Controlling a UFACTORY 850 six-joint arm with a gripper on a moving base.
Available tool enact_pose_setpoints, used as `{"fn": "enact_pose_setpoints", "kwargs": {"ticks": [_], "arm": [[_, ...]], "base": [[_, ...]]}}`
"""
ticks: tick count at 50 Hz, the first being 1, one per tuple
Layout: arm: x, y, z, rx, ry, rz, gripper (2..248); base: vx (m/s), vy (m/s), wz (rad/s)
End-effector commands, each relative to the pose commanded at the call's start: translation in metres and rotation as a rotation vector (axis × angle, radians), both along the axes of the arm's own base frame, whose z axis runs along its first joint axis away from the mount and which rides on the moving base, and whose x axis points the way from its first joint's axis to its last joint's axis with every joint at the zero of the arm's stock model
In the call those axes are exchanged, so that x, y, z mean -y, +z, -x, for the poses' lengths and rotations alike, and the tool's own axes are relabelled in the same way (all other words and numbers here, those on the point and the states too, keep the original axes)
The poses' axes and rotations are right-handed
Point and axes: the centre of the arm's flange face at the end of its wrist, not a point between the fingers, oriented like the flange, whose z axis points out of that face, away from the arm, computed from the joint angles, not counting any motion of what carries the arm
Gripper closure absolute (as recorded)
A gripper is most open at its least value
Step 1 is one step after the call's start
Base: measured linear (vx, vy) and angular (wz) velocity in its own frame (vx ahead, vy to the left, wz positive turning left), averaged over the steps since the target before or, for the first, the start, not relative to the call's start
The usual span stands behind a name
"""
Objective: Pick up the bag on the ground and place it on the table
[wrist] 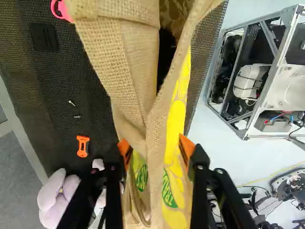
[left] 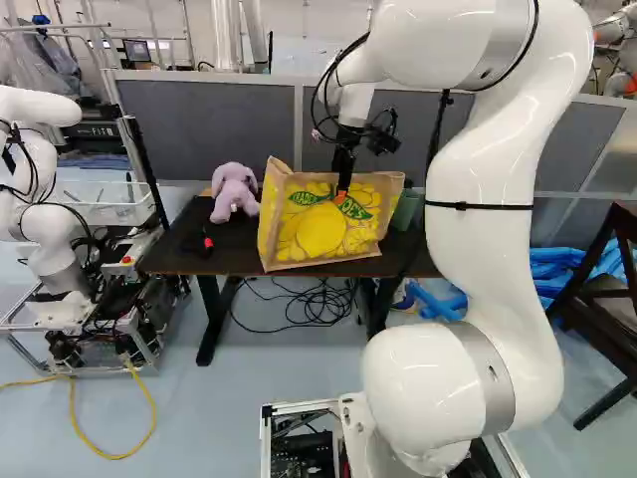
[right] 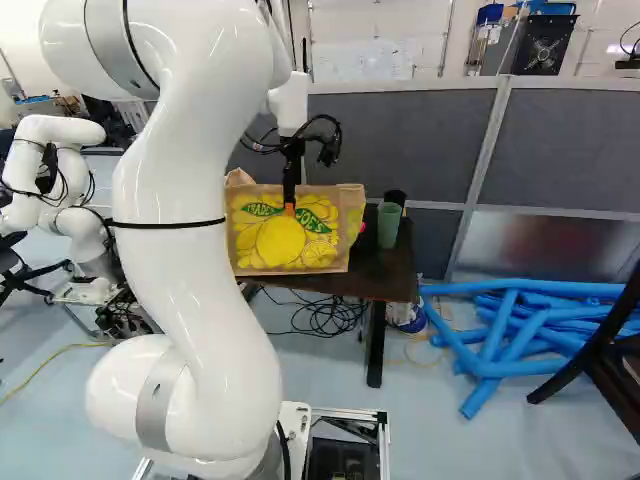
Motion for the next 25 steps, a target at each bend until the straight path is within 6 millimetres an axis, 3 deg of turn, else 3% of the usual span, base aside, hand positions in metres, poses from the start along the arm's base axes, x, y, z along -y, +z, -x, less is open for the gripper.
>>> {"fn": "enact_pose_setpoints", "kwargs": {"ticks": [3, 4, 8, 9, 13, 14, 25], "arm": [[0.0000, 0.0000, 0.0000, 0.000, 0.000, 0.000, 107], [0.0000, 0.0000, 0.0000, 0.000, 0.000, 0.000, 71], [0.0000, 0.0000, 0.0000, 0.000, 0.000, 0.000, 71], [0.0000, 0.0000, 0.0000, 0.000, 0.000, 0.000, 34], [0.0000, 0.0000, 0.0000, 0.000, 0.000, 0.000, 34], [0.0000, 0.0000, 0.0000, 0.000, 0.000, 0.000, 4], [0.0000, 0.0009, 0.0003, 0.001, 0.000, 0.000, 3]], "base": [[0.000, 0.000, 0.000], [0.000, 0.000, 0.000], [0.000, 0.000, 0.000], [0.000, 0.000, 0.000], [0.000, 0.000, 0.000], [0.000, 0.000, 0.000], [0.000, 0.000, 0.000]]}}
